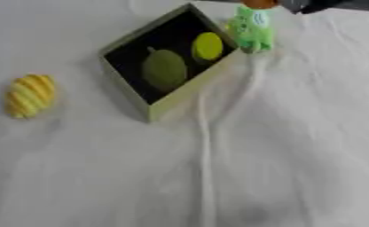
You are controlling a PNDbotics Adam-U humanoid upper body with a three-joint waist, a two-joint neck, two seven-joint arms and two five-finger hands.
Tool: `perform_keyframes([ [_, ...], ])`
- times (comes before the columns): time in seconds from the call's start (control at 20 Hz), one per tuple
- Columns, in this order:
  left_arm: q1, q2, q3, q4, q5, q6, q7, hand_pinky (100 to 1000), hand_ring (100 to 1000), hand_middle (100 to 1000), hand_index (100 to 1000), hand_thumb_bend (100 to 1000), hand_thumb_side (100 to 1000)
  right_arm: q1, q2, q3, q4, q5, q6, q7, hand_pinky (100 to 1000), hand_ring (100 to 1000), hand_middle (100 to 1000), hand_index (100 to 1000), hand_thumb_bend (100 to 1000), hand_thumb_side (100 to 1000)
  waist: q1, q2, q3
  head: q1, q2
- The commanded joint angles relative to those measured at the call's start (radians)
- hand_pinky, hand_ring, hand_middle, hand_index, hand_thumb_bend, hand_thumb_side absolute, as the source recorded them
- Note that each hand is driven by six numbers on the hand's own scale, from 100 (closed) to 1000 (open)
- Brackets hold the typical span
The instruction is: Pick up objects on the table and place them in the box.
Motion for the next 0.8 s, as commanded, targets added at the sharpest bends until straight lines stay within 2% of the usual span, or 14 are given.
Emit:
perform_keyframes([
  [0.05, -0.013, 0.013, -0.001, -0.016, 0.002, -0.002, -0.004, 709, 747, 746, 849, 442, 434, -0.054, 0.046, 0.008, 0.047, 0.006, 0.000, 0.033, 787, 719, 394, 539, 100, 100, 0.004, -0.028, 0.004, -0.002, -0.003],
  [0.3, -0.024, 0.001, -0.003, -0.016, 0.006, -0.006, -0.006, 709, 747, 746, 849, 443, 433, -0.092, 0.143, 0.032, 0.133, 0.043, -0.009, 0.067, 795, 725, 401, 544, 100, 100, 0.003, -0.024, 0.018, -0.002, -0.009],
  [0.6, -0.034, -0.008, -0.005, -0.016, 0.010, -0.010, -0.008, 709, 747, 746, 849, 445, 432, -0.114, 0.210, 0.041, 0.231, 0.106, -0.030, 0.074, 807, 747, 434, 573, 100, 100, 0.001, -0.020, 0.029, -0.010, -0.013],
  [0.8, -0.038, -0.010, -0.007, -0.016, 0.011, -0.011, -0.011, 709, 747, 746, 847, 445, 432, -0.120, 0.236, 0.036, 0.285, 0.150, -0.037, 0.041, 821, 766, 473, 617, 100, 100, -0.001, -0.019, 0.033, -0.013, -0.014],
])
